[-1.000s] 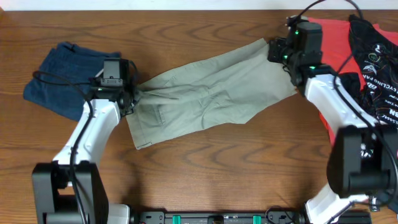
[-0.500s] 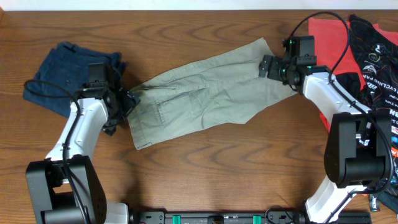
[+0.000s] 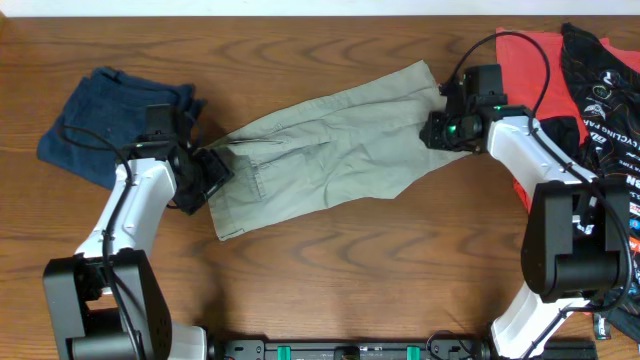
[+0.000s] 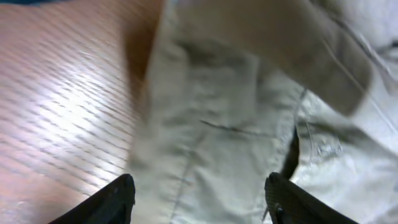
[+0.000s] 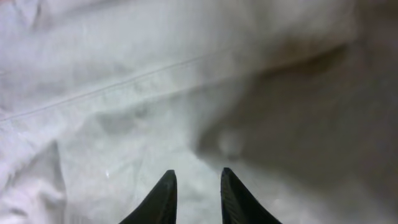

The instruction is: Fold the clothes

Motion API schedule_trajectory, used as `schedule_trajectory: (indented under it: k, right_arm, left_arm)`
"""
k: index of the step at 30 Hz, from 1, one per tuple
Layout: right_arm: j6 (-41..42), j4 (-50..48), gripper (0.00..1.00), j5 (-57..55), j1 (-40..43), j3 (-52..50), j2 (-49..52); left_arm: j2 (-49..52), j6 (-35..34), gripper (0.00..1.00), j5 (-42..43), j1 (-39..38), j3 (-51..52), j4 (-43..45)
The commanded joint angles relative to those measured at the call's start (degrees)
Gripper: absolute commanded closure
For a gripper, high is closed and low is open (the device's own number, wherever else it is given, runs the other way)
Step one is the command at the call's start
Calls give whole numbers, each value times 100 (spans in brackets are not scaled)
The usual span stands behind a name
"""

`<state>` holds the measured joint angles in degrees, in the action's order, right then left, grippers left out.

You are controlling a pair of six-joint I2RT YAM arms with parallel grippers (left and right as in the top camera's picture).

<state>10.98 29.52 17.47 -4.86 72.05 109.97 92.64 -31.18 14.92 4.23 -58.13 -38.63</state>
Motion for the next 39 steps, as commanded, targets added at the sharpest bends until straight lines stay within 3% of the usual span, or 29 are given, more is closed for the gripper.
schedule_trajectory:
  k: [1,5,14,21,26,30,39]
  right_arm:
    - [-210,144,82,-317,-216,42,-114]
    - [-22,35,80,-1141,-267,-109,-107]
    - [-188,-85,67,-1167,-267,-507,-107]
    - [-201,-780,61,-1344,-262,-1239,-105]
    - [702,369,81,-2505,-192,-1303,-107]
    - [1537,1526,83,-3093,-68,-1303,-107]
    - [1764,2356,79,-2944,-7,-1292,-479]
  left_arm:
    - [76,417,32,197,-173,157,42]
    - [127,417,31,-4,-299,293,219]
    - [483,411,30,-96,-417,577,413]
    - [732,393,30,-94,-448,824,393]
    - [734,404,26,-103,-448,837,-212]
    - [734,448,22,-103,-448,837,-815]
    - [595,614,20,-48,-448,835,-1534]
